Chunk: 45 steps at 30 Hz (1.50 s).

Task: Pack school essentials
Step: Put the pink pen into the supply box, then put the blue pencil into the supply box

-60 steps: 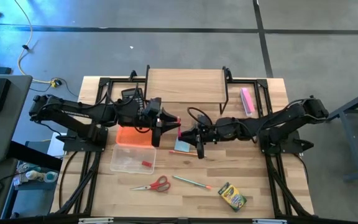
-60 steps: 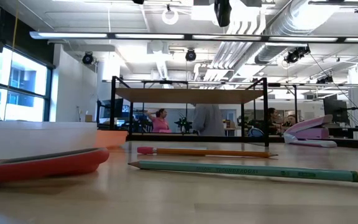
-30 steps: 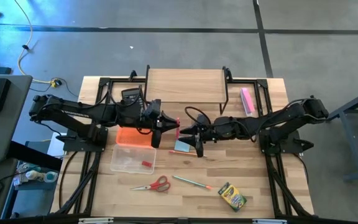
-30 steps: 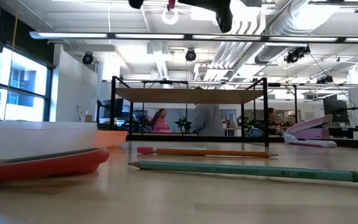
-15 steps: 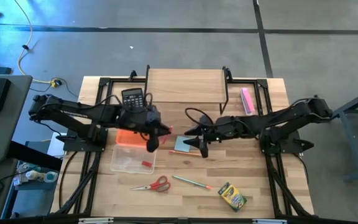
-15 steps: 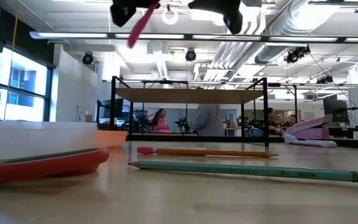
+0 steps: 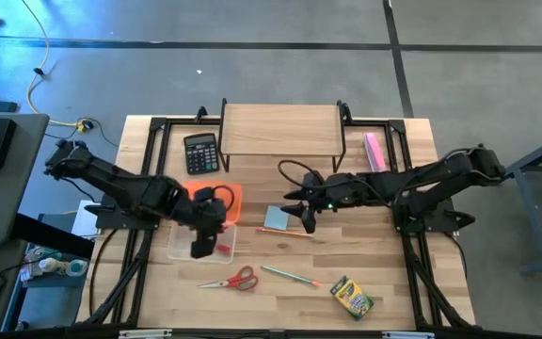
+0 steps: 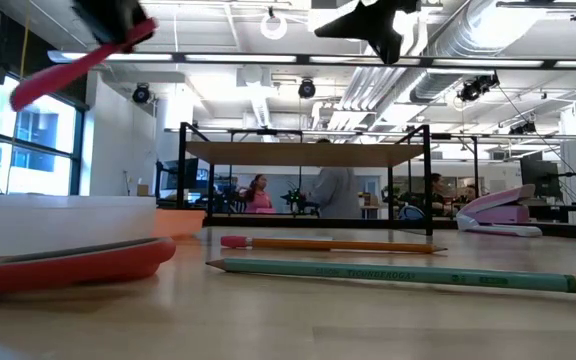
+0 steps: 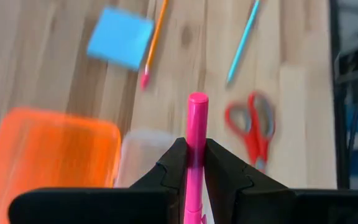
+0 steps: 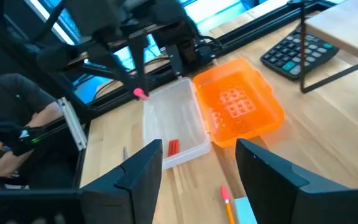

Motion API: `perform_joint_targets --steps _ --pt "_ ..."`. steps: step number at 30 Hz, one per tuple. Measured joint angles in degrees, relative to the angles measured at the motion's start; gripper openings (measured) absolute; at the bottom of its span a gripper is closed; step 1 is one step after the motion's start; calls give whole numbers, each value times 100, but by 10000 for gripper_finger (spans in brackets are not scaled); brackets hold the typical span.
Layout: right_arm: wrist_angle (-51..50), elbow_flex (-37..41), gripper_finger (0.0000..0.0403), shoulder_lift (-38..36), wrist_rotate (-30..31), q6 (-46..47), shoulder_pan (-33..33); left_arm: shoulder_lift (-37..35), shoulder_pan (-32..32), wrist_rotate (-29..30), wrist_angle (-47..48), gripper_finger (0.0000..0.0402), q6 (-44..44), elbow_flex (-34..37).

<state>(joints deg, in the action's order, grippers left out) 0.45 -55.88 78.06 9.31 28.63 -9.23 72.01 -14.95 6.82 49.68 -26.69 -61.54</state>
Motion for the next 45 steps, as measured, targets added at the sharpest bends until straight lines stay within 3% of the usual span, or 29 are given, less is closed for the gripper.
perform_joint_targets --steps 8,18,35,45 --pt "-40 0 195 0 2 -3 220 250 -602 617 968 34 -316 7" --pt "-139 0 195 4 -1 -3 289 1182 -642 327 1144 35 175 5" --pt "-310 0 195 4 -40 137 286 2218 324 -204 1078 38 1126 9" --pt "-355 0 195 4 -46 139 284 2208 572 -509 1002 100 1234 9"
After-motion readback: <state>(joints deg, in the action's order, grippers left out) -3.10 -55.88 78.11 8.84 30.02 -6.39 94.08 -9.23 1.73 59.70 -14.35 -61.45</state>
